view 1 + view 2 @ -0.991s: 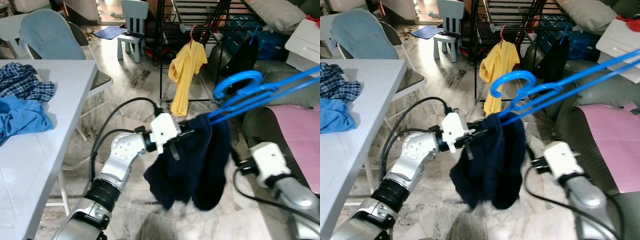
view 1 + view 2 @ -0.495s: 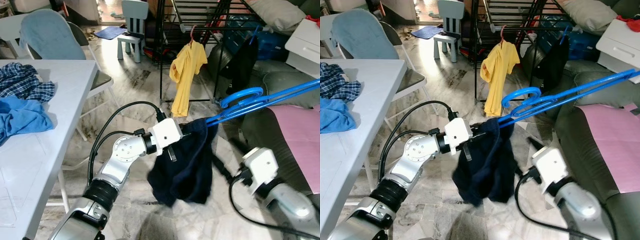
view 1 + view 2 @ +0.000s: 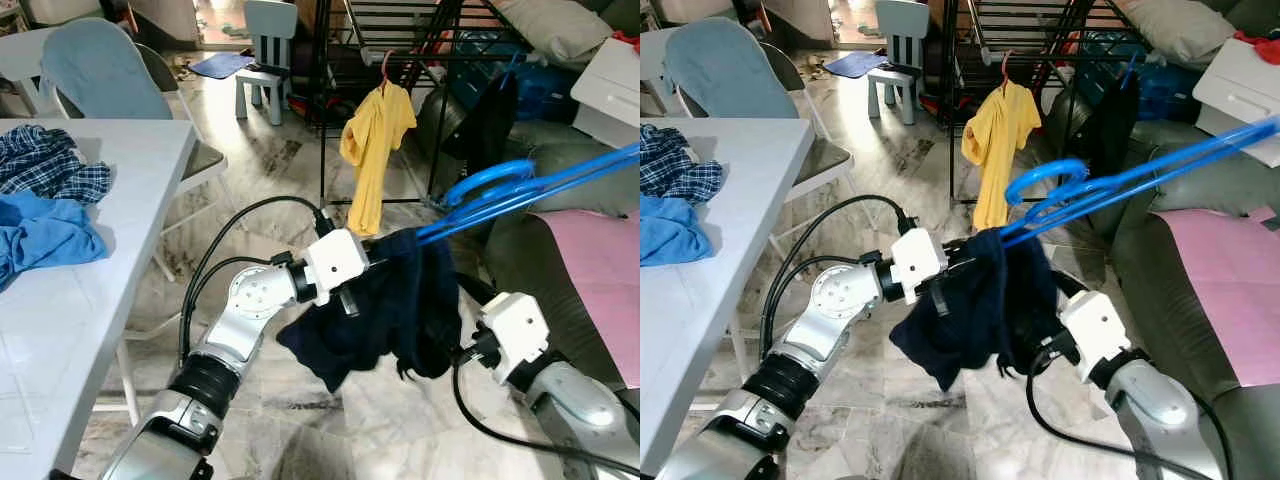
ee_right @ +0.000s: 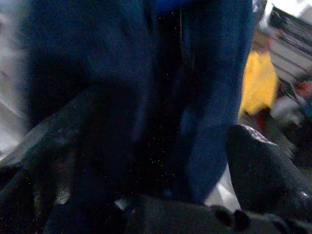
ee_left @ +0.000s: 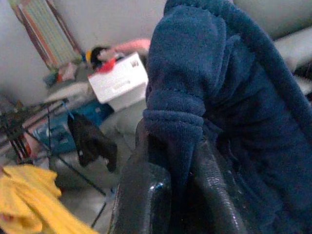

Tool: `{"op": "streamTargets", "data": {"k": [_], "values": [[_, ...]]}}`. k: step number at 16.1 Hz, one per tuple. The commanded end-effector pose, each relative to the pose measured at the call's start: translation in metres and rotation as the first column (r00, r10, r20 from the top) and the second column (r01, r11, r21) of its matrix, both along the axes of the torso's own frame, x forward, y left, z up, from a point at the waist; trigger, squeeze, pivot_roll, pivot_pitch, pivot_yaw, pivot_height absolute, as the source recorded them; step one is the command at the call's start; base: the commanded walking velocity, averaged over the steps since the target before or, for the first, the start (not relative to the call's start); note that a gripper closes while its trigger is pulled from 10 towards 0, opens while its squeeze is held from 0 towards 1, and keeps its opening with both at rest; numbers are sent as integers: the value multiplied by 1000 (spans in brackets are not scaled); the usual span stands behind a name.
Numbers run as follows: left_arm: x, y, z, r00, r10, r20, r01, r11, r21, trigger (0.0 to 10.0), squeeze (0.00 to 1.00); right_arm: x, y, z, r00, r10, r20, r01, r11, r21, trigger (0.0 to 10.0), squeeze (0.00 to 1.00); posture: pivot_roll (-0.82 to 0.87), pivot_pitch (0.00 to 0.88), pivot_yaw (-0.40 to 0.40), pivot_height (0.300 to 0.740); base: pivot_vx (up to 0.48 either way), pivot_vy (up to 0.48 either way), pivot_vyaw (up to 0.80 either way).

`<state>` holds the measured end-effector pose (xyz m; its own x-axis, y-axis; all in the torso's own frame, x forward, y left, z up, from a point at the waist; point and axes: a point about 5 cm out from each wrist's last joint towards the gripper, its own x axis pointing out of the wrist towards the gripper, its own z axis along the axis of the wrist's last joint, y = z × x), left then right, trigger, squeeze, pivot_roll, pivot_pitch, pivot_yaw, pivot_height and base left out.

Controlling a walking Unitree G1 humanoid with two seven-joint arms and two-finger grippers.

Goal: Hang hanger

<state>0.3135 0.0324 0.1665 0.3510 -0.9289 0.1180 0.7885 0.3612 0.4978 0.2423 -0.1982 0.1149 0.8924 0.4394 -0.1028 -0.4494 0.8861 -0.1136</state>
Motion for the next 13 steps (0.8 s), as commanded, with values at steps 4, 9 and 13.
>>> {"op": "streamTargets", "data": {"k": [4,9,13], "values": [[-9,-8,47,993,-76,88,91,978,-188,0,0,17,-20,-8,988,-157,-4,156,984,-86,10000,0,19,0,-55,740,0,0,0],[-7,-8,70,995,-54,84,78,944,-320,0,0,16,-38,-29,950,-289,-118,279,956,-91,10000,0,22,0,-61,740,0,0,0],[-2,0,71,998,-14,66,35,943,-330,0,0,-15,-73,-63,820,-493,-290,488,868,-95,0,0,19,0,-66,740,0,0,0]]}}
